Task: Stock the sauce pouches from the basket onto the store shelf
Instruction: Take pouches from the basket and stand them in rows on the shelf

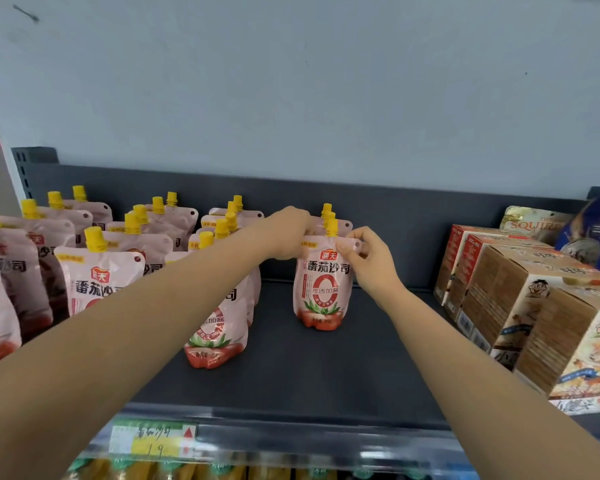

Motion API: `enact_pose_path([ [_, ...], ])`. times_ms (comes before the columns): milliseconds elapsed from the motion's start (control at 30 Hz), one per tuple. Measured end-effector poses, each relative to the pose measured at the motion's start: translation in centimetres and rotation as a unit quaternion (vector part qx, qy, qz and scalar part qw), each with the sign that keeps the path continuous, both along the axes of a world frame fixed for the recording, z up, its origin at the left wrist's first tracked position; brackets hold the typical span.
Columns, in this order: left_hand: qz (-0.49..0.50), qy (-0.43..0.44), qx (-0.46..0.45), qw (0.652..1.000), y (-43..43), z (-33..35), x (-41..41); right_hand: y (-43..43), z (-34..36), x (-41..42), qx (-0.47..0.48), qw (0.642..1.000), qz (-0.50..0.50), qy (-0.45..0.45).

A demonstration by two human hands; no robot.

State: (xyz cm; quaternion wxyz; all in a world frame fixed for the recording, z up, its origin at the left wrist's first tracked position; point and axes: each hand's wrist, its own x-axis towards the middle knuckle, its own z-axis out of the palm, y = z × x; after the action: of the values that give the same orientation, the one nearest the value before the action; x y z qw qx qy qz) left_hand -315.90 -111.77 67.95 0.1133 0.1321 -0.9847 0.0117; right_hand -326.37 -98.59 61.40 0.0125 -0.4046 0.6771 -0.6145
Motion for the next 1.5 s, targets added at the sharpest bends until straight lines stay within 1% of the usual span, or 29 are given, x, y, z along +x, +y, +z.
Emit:
enact_pose_path([
  [67,0.002,-0.007,-0.01,1.0,-0.2,-0.1,0.1,0.0,0.0,-0.1,0.011,1.0,0.021,-0.009],
  [133,-0.002,-0.012,-0.009,1.0,-0.3,0.0,0.2,0.2,0.1,-0.2,0.023,0.997,0.063,-0.041],
  [233,-0.02,-0.029,0.012,0.999,-0.2,0.2,0.0,0.5,0.0,-0.7,0.045,0.991,0.104,-0.073],
  [333,-0.054,-0.04,0.058,0.996,0.0,0.4,-0.2,0.5,-0.3,-1.2,0.028,0.987,0.118,-0.103],
  [467,-0.063,-0.061,0.106,0.991,-0.4,1.0,-0.3,0.5,-0.5,-1.8,0.021,0.981,0.143,-0.126],
  [600,-0.061,-0.067,0.125,0.988,-1.0,1.2,-0.4,0.3,-0.6,-2.2,0.024,0.978,0.158,-0.134],
  [733,-0.065,-0.055,0.134,0.987,-1.3,1.0,-0.2,0.1,-0.9,-2.6,0.016,0.975,0.168,-0.146],
  [900,-0.049,-0.057,0.102,0.992,-1.0,1.2,-0.5,0.0,-1.3,-2.9,0.006,0.976,0.156,-0.15],
  [1033,-0.032,-0.074,0.055,0.995,-0.7,1.2,-0.6,0.4,-1.6,-2.8,0.016,0.982,0.137,-0.128],
  [1100,-0.04,-0.08,0.032,0.995,-0.6,1.2,-0.5,1.1,-1.6,-2.9,0.053,0.985,0.13,-0.095],
  [1133,-0.044,-0.082,0.024,0.995,-0.5,1.1,-0.4,1.4,-1.6,-2.9,0.087,0.985,0.128,-0.072],
  [1200,-0.046,-0.078,0.011,0.996,-0.3,0.9,-0.4,1.8,-2.0,-2.6,0.159,0.978,0.13,-0.031],
  [1233,-0.045,-0.073,0.003,0.996,-0.3,0.8,-0.5,1.8,-2.4,-2.4,0.178,0.975,0.133,-0.025],
  [1333,-0.039,-0.063,-0.028,0.997,-0.2,0.4,-0.9,1.2,-3.3,-1.8,0.168,0.979,0.114,-0.024],
  [1433,-0.035,-0.055,-0.041,0.997,-0.4,0.1,-1.2,0.7,-3.6,-1.5,0.156,0.985,0.077,-0.002],
  [1500,-0.029,-0.048,-0.047,0.997,-0.5,0.0,-1.2,0.3,-4.0,-1.4,0.144,0.988,0.064,-0.006],
])
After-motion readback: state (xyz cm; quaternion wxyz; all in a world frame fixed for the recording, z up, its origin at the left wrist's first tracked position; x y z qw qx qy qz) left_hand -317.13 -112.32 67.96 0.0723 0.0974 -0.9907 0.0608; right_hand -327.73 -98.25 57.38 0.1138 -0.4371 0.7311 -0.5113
